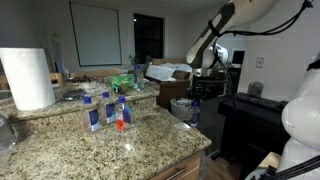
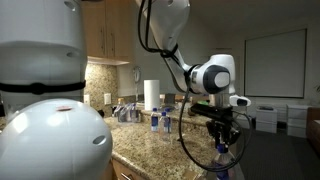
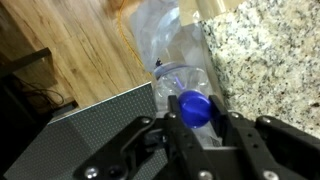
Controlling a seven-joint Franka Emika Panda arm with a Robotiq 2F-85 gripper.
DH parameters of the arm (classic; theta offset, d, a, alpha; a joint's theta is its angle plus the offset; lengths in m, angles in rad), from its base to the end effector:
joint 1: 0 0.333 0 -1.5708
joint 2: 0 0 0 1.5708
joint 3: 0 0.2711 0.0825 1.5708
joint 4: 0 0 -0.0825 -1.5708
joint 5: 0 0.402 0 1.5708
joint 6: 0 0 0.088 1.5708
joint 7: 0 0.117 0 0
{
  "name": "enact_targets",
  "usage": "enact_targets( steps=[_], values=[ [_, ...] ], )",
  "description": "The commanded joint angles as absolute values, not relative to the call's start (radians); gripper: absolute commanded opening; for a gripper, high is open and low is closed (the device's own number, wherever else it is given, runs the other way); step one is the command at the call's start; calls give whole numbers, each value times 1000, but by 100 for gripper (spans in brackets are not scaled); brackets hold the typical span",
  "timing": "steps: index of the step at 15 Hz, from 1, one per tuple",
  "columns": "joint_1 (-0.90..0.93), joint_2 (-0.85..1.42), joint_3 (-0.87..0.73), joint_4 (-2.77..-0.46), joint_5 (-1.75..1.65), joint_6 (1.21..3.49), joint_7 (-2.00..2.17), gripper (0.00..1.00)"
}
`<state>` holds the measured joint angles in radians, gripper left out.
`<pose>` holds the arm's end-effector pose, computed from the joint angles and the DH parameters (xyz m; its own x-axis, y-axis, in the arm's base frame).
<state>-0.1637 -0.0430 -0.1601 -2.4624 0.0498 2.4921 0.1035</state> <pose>0.4691 -0.1567 0.2497 0.8907 -0.4497 0.0667 -0.4474 -0.8931 -0.0469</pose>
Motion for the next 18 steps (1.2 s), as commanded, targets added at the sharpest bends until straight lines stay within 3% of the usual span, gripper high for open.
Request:
enact_targets(
  steps=[1,18],
  values=[
    [-154,-5,-157,-2462,160,2526,78,8],
    [-166,94,-162,-2455,236,2546,82,8]
  ],
)
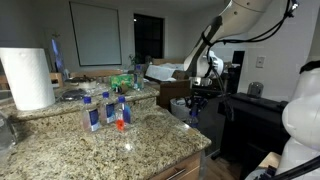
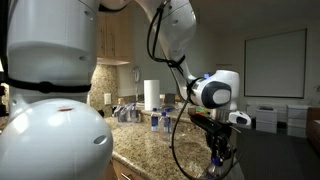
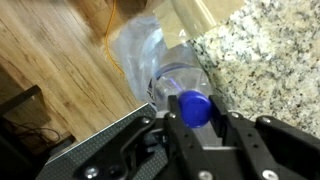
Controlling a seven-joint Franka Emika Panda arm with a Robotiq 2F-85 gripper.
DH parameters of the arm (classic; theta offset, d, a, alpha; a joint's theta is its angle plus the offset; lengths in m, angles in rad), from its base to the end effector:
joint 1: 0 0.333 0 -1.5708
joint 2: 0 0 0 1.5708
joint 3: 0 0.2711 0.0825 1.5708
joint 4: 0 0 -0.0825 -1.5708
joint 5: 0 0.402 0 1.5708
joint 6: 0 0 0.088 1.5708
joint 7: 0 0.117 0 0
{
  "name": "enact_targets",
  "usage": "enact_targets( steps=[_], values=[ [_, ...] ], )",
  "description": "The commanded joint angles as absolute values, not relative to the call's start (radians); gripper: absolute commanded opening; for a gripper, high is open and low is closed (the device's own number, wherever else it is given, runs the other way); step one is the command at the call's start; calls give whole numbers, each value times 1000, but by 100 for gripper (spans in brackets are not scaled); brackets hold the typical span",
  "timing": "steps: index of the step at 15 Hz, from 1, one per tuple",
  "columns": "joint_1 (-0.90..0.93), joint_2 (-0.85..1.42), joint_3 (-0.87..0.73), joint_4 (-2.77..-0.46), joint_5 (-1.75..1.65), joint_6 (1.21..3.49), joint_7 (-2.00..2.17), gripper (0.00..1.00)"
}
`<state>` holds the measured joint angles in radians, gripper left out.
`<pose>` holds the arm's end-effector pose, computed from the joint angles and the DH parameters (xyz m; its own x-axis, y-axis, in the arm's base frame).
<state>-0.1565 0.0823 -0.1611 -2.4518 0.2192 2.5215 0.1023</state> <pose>0.4632 -0.1547 0.1958 0.8266 -0.5619 -0.0316 -0.5617 -0.8202 -0.1088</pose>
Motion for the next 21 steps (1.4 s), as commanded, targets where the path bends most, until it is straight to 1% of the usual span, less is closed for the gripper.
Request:
enact_targets(
  steps=[1,10,11,12,18,19,21],
  values=[
    [-166,96,-164,-2455,231,2545,85,8],
    [-155,148,-184,-2447,128,2507,152,8],
    [-154,152,-187,-2446,114,2505,160,58],
    [-153,154,-189,-2446,102,2504,170,59],
    [-153,156,-195,-2446,59,2494,201,96],
    [-154,155,-197,-2446,57,2492,201,99],
    [-155,144,-199,-2446,55,2486,199,100]
  ],
)
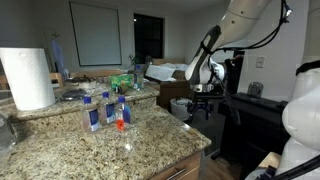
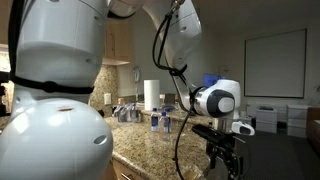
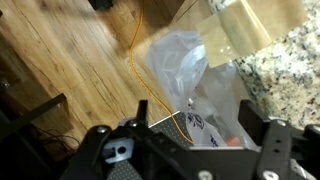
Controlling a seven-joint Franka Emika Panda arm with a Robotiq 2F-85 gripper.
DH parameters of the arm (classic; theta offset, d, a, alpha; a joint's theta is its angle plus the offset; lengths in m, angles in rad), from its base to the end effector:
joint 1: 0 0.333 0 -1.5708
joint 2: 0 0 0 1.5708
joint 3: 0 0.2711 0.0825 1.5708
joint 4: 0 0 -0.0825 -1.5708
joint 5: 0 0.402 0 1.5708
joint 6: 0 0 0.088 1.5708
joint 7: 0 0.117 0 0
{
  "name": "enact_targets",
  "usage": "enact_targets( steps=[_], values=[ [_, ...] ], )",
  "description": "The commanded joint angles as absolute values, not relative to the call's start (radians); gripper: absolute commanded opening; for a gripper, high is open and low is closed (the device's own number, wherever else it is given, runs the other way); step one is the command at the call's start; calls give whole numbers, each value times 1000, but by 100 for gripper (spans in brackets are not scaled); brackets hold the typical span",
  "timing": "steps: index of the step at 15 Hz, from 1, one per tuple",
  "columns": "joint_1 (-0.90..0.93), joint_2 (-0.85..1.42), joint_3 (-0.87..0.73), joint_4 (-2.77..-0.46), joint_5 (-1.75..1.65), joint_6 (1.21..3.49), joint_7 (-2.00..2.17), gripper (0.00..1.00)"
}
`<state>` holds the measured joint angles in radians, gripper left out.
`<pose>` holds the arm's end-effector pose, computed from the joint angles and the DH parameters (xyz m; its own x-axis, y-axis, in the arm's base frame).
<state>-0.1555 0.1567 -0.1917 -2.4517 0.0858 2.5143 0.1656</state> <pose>0.4464 -0.1661 0.1603 0.8309 -0.5488 -0.0917 -0.5510 -0.8345 0.0010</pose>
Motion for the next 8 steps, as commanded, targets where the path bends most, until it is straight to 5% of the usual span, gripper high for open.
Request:
enact_targets(
  steps=[1,8],
  values=[
    [-155,134,-202,-2443,51,2482,200,100],
    [-138,-89,-170,-2374,43,2366,144,100]
  ],
)
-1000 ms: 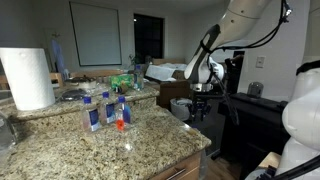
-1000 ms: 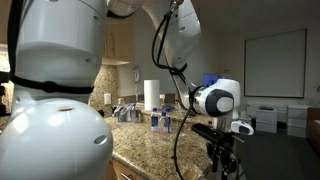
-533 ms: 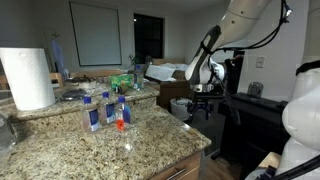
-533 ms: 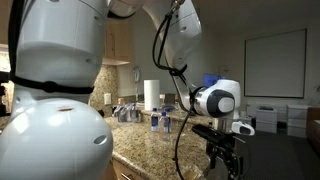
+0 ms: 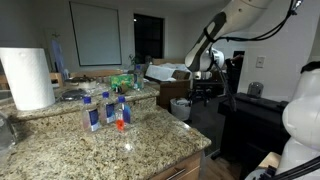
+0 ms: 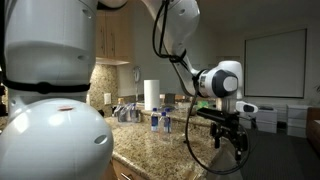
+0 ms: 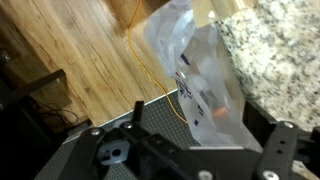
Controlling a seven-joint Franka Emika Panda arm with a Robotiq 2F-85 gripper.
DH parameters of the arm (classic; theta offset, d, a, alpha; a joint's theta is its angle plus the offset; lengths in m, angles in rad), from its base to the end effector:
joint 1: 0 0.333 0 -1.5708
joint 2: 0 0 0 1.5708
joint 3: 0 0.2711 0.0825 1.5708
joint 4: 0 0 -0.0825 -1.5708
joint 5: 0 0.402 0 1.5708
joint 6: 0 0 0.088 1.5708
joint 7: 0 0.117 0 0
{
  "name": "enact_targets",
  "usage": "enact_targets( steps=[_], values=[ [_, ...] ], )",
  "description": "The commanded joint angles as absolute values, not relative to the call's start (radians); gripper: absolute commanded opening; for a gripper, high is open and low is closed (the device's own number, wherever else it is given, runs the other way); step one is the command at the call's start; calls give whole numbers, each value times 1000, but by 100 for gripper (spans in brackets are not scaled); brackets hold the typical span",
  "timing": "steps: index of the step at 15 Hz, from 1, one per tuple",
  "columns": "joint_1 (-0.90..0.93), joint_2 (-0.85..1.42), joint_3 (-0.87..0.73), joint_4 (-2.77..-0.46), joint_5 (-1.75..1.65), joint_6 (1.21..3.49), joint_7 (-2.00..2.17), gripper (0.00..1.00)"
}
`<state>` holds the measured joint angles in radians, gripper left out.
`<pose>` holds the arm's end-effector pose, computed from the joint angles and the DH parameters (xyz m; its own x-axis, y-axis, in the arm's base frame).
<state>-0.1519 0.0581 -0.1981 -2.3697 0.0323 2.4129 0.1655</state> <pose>0.4789 -0.1754 0.2313 0.8579 -0.5136 -0.0152 -0.5137 -0.8579 -0.0074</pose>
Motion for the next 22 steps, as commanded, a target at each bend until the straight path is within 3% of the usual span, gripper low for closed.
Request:
enact_targets(
  steps=[1,7,12,17,22],
  values=[
    [-128,-127,-153,-2365,70,2367,120,100],
    [23,-282,-13,-2271,168,2324,104,100],
    [196,-194,124,-2171,262,2342,78,100],
    [234,-53,232,-2138,118,2314,148,100],
    [241,47,237,-2124,-183,2315,268,100]
  ],
)
